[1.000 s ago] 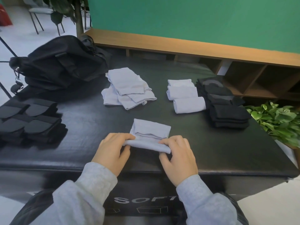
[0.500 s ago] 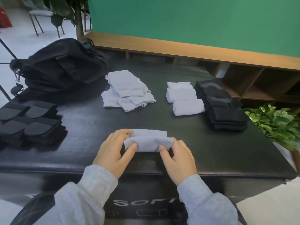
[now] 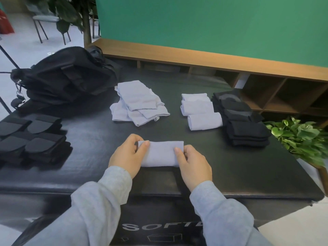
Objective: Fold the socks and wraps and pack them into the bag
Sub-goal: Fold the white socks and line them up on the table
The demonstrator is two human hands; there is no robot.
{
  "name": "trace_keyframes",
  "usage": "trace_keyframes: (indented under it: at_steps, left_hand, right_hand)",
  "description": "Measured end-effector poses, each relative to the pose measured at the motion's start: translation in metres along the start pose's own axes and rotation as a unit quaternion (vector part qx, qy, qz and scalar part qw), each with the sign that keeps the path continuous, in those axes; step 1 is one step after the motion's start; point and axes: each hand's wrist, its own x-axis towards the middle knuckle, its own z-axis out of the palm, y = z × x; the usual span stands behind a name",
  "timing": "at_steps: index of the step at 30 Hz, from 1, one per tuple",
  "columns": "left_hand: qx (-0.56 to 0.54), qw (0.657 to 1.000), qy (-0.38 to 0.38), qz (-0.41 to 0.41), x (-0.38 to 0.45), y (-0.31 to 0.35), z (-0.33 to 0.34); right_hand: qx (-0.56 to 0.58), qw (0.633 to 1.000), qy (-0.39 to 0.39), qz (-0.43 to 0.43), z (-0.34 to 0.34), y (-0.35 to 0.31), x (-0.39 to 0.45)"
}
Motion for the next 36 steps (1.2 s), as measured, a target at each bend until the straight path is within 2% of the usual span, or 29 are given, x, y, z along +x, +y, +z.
trace_keyframes:
  at_steps: [8,13,16,18,21,26,31,36]
  left_hand:
    - [0.015,0.998,0.051,0.028,-0.007,-0.001,0.002]
    - [0.021,0.99,0.113,0.085,-0.007,-0.004,0.003]
    - [0.038,0.983,0.104,0.148,-0.008,-0.007,0.003]
    - [0.07,0.982,0.045,0.171,-0.008,-0.005,0.003]
    - [0.128,0.975,-0.049,0.175,-0.005,0.0,0.003]
    - [0.201,0.956,-0.094,0.194,-0.001,0.001,0.002]
    - [0.227,0.951,-0.037,0.208,0.011,0.008,0.016]
    - [0.268,0.923,0.028,0.274,0.03,0.016,0.033]
  right_hand:
    - [-0.033,0.999,0.017,-0.005,0.004,-0.001,0.0]
    - [0.017,0.997,0.071,-0.015,0.008,0.002,-0.002]
    - [0.006,0.985,0.142,-0.096,0.014,0.006,-0.004]
    - [-0.005,0.974,0.166,-0.156,0.019,0.01,-0.004]
    - [-0.023,0.985,0.112,-0.131,0.016,0.011,-0.002]
    - [-0.024,0.993,0.07,-0.096,0.0,0.017,0.017]
    - [-0.046,0.992,0.106,-0.047,-0.025,0.036,0.045]
    - [-0.119,0.988,0.077,-0.059,-0.033,0.055,0.067]
